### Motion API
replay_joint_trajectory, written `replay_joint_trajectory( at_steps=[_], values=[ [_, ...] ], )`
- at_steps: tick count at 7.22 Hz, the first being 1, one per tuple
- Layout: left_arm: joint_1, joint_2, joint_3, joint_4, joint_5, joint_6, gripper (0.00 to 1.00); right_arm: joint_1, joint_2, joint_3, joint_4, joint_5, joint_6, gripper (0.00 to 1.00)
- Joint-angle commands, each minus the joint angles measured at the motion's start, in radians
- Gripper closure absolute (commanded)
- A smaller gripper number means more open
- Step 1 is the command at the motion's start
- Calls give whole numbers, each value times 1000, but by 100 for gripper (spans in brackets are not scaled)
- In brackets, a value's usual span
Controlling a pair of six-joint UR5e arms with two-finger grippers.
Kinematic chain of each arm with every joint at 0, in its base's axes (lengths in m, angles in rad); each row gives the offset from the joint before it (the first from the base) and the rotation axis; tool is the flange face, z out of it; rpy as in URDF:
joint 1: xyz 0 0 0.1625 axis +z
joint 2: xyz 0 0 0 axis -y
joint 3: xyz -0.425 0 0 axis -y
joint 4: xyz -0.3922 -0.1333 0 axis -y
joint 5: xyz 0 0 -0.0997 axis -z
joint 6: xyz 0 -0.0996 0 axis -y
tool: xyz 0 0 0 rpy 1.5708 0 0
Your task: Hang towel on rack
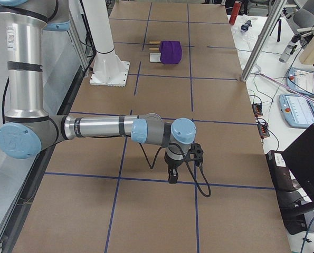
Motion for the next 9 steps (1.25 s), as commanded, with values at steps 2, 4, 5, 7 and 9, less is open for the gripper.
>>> replay_joint_trajectory(
  at_steps=[2, 4, 5, 7, 9],
  values=[
    [9, -1, 11, 3, 0, -103, 0, 0, -17, 48, -3, 4, 15, 0],
    [22, 10, -9, 34, 2, -105, 0, 0, -20, 48, -1, 8, 15, 0],
    [62, 11, -10, 66, 9, -101, 0, -2, -20, 48, -3, 8, 15, 0],
    [64, 22, -18, 66, 6, -101, 0, -2, -31, 50, 2, 10, 14, 0],
    [66, 25, -9, 54, 0, -107, 0, -2, -31, 50, 5, 10, 14, 0]
  ],
)
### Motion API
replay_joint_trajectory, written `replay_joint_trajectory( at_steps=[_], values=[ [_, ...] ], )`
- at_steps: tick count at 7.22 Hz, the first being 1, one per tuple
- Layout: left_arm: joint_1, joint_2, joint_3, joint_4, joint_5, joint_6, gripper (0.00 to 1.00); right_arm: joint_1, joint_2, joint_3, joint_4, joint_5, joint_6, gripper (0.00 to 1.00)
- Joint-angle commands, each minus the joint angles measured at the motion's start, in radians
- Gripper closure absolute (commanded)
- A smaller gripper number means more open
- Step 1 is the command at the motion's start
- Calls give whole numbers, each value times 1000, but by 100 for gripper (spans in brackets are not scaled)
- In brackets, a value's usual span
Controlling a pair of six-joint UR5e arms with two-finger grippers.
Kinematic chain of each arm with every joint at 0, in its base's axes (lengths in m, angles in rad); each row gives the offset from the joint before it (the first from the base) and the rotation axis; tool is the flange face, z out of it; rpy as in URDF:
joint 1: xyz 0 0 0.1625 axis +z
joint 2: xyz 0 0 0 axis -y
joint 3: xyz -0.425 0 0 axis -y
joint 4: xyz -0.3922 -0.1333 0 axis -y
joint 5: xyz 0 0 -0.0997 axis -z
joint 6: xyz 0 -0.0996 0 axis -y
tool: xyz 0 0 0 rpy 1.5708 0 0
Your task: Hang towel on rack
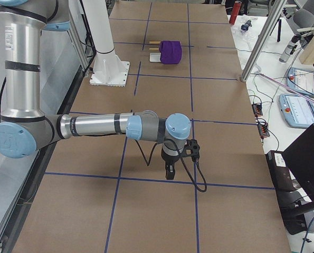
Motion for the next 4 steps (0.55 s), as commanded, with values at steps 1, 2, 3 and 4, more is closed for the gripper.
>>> replay_joint_trajectory(
  at_steps=[1, 2, 3, 4],
  values=[
    [1, 2, -4, -7, -2, -5, 0, 0, 1, 2, 2, 2, 0, 0],
    [0, -1, -10, -4, 0, -5, 0, 0, 1, 10, 4, 2, 0, 0],
    [-2, -8, -13, 2, -2, -3, 0, 0, 1, 10, 4, 2, 0, 0],
    [-3, -19, -8, 8, 0, -1, 0, 0, 1, 10, 5, 0, 1, 0]
  ],
)
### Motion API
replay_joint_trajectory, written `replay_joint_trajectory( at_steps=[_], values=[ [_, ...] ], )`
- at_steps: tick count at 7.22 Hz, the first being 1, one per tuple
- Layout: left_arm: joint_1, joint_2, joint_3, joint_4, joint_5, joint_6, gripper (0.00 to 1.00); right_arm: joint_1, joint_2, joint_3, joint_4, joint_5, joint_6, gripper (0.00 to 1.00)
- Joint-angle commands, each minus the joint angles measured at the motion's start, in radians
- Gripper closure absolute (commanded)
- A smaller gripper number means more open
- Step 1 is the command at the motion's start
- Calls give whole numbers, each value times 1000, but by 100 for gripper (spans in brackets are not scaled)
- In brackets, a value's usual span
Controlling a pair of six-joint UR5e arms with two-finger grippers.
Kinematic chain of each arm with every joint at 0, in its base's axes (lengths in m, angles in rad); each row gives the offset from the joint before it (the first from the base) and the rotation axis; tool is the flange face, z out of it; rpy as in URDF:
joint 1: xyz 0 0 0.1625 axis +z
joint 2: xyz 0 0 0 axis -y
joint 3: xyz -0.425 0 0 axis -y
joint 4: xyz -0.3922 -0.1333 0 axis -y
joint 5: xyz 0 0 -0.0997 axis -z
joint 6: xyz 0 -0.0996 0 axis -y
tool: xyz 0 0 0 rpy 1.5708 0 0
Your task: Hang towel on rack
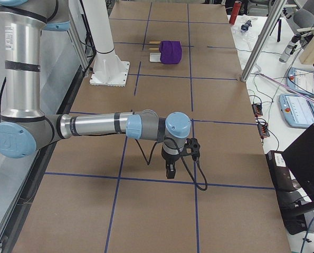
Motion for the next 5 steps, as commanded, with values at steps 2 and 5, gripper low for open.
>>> replay_joint_trajectory(
  at_steps=[2, 5],
  values=[
    [-3, -14, -2, 6, 2, 8, 0, 0, 2, 6, 1, 0, 1, 0],
    [-6, -19, -29, 51, 1, 8, 0, -2, 3, 4, 1, -1, 1, 0]
  ],
)
